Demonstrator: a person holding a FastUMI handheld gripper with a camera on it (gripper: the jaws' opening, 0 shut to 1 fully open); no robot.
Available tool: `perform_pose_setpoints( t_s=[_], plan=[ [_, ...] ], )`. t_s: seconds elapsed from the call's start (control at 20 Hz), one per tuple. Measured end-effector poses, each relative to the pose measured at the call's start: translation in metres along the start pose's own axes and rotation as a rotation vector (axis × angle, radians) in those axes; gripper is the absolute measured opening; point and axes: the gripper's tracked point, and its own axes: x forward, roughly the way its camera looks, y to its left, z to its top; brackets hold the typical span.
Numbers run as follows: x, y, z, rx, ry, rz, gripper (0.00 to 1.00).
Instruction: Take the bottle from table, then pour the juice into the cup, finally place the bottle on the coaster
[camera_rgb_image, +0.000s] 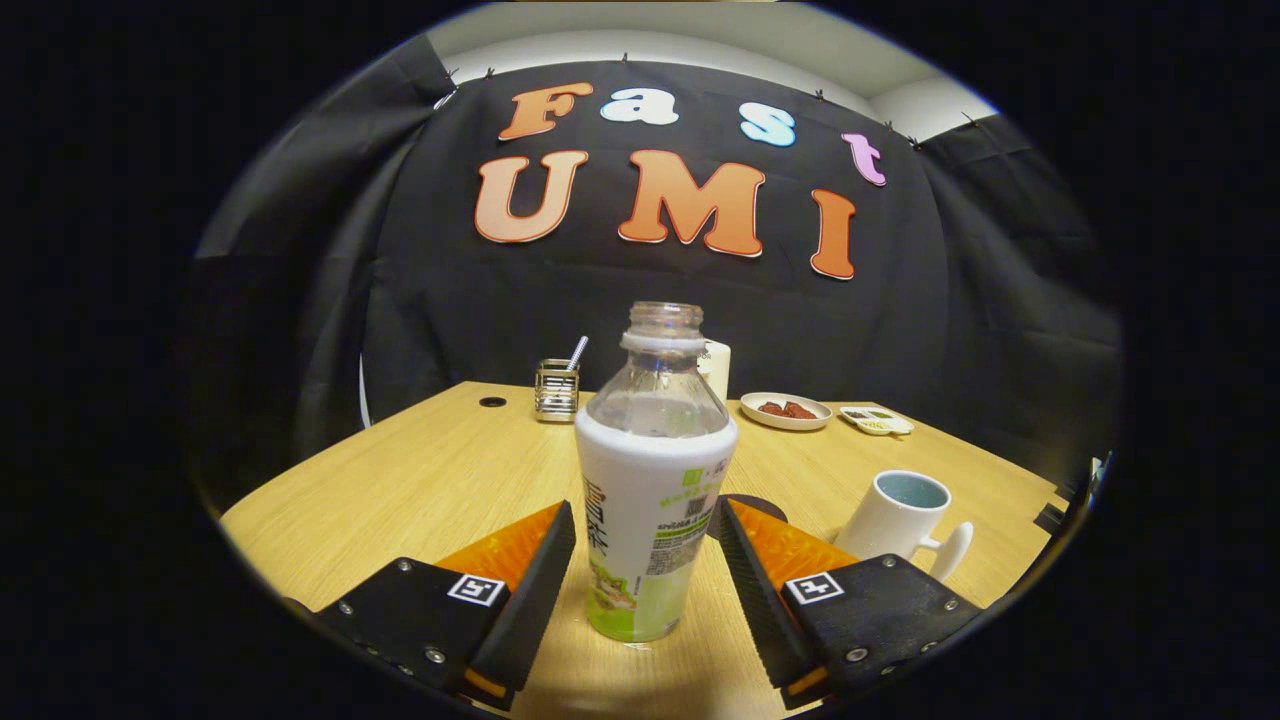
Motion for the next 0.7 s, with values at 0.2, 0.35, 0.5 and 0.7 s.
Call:
perform_pose_setpoints(
  t_s=[0.2,0.35,0.5,0.7],
  plan=[
    [0.012,0.007,-0.002,-0.045,0.009,0.031,0.72],
    [0.011,0.011,0.000,-0.055,0.001,0.049,0.64],
    [0.011,0.014,-0.002,-0.025,0.017,0.075,0.60],
    [0.011,0.010,0.007,0.065,0.015,0.095,0.60]
  ],
)
